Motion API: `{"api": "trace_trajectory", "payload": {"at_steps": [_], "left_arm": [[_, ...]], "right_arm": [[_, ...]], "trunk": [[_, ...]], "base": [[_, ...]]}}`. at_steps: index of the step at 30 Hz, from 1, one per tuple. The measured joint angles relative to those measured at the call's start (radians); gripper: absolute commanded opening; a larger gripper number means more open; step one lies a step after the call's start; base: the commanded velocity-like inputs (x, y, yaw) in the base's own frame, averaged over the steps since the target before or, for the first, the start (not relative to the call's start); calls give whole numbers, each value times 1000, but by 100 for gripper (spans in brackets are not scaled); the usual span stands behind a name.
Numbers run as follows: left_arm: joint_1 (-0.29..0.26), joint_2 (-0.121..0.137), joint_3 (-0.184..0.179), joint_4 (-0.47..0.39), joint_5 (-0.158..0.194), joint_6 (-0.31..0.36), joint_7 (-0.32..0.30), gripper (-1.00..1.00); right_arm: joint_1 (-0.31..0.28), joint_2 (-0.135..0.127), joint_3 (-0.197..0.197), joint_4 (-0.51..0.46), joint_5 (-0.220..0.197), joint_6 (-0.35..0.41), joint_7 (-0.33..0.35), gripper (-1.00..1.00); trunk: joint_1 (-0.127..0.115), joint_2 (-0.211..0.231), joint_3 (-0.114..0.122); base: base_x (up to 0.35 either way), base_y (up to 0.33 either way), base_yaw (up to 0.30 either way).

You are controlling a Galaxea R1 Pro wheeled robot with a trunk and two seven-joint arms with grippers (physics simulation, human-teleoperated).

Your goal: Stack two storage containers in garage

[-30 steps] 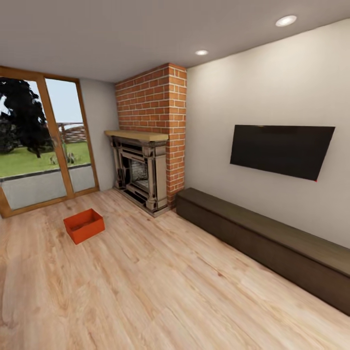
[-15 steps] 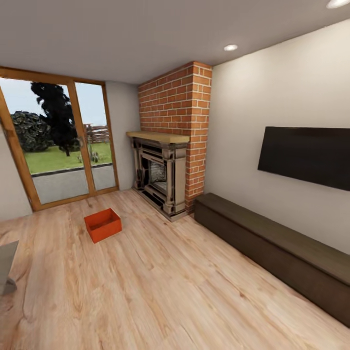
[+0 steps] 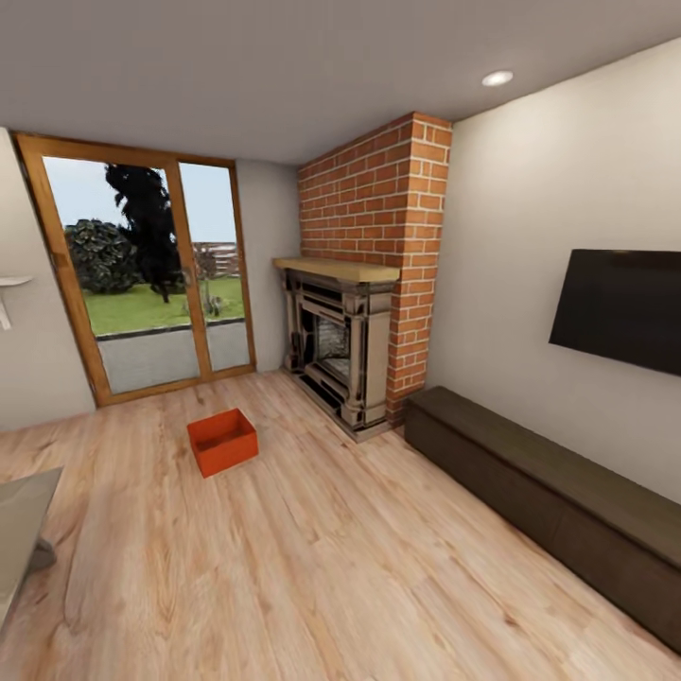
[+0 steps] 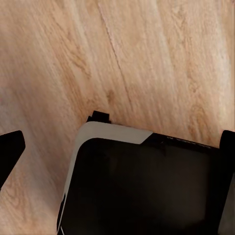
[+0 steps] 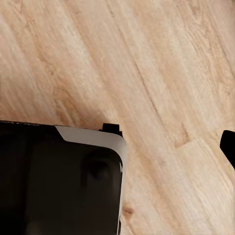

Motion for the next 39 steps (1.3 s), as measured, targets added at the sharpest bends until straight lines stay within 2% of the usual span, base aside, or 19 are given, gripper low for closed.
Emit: {"api": "trace_trajectory", "payload": {"at_steps": [5,34,39], "left_arm": [[0,0,0,0,0,0,0,100],[0,0,0,0,0,0,0,100],[0,-1,0,0,0,0,0,100]], "right_arm": [[0,1,-2,0,0,-1,0,100],[0,0,-2,0,0,0,0,100],[0,1,-1,0,-1,1,-1,100]], "trunk": [[0,0,0],[0,0,0],[0,0,0]], "base": [[323,0,61],[323,0,265],[323,0,56]]}}
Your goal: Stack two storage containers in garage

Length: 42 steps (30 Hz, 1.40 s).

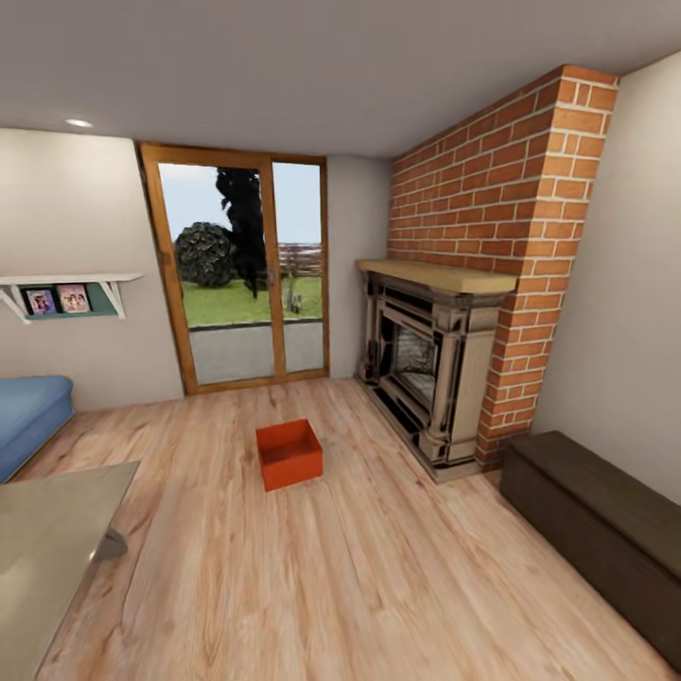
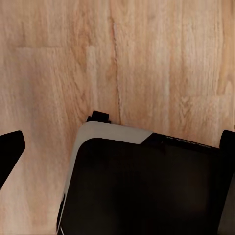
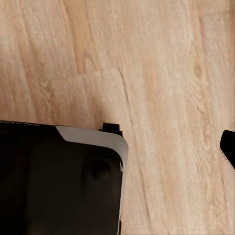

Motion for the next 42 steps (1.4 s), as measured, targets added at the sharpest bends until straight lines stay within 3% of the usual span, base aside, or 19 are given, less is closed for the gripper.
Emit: {"api": "trace_trajectory", "payload": {"at_steps": [42], "left_arm": [[0,0,0,0,0,0,0,100]], "right_arm": [[0,-1,-4,0,-3,-2,1,100]], "trunk": [[0,0,0]], "base": [[322,-7,3]]}}
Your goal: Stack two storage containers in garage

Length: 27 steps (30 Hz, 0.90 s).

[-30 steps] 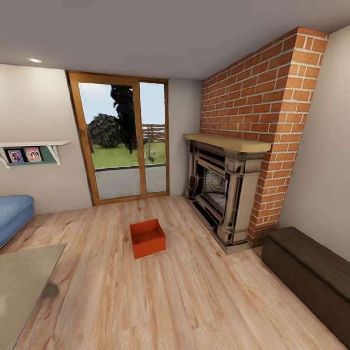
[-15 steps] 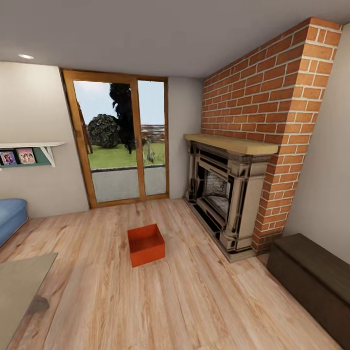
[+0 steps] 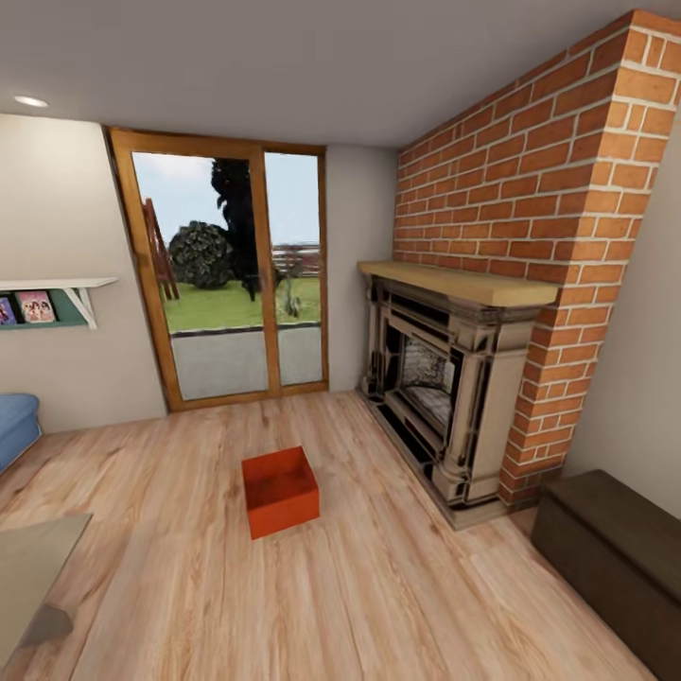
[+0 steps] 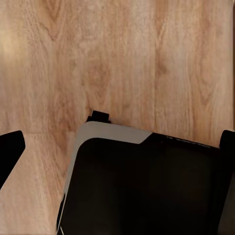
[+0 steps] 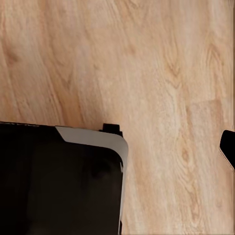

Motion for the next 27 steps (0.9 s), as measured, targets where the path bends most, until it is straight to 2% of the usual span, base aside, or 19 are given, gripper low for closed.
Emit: {"api": "trace_trajectory", "payload": {"at_steps": [27], "left_arm": [[0,1,0,0,0,-3,0,100]], "right_arm": [[0,-3,-1,0,0,0,0,100]], "trunk": [[0,0,0]], "base": [[301,-128,251]]}}
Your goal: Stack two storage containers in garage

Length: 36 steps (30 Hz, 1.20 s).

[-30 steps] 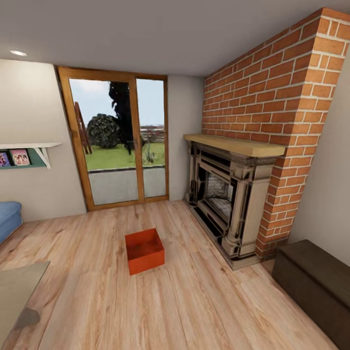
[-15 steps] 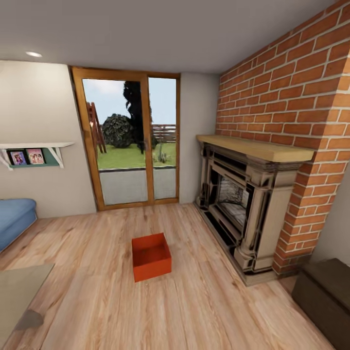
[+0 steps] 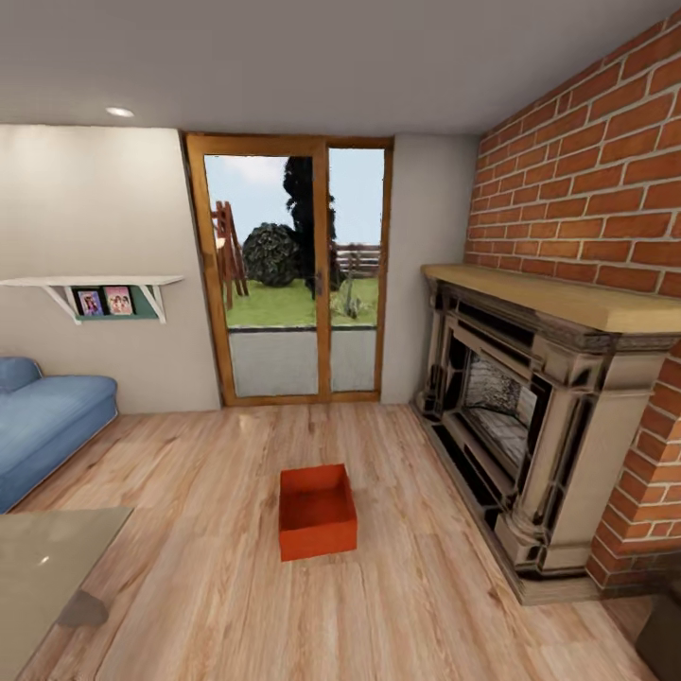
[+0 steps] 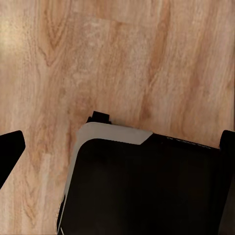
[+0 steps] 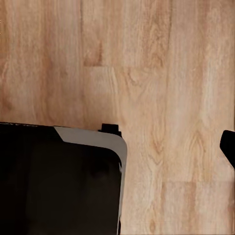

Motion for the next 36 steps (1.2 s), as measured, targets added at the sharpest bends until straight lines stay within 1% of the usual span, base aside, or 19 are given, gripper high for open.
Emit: {"api": "trace_trajectory", "payload": {"at_steps": [27,30,36], "left_arm": [[0,0,0,0,0,0,0,100],[0,0,0,0,0,-2,0,100],[0,0,0,-1,0,-5,0,100]], "right_arm": [[0,-2,-1,0,-2,0,0,100],[0,-2,-1,0,-4,1,-1,100],[0,-4,5,0,-1,2,-1,100]], "trunk": [[0,0,0],[0,0,0],[0,0,0]], "base": [[298,-135,265],[293,-133,118],[59,-25,10]]}}
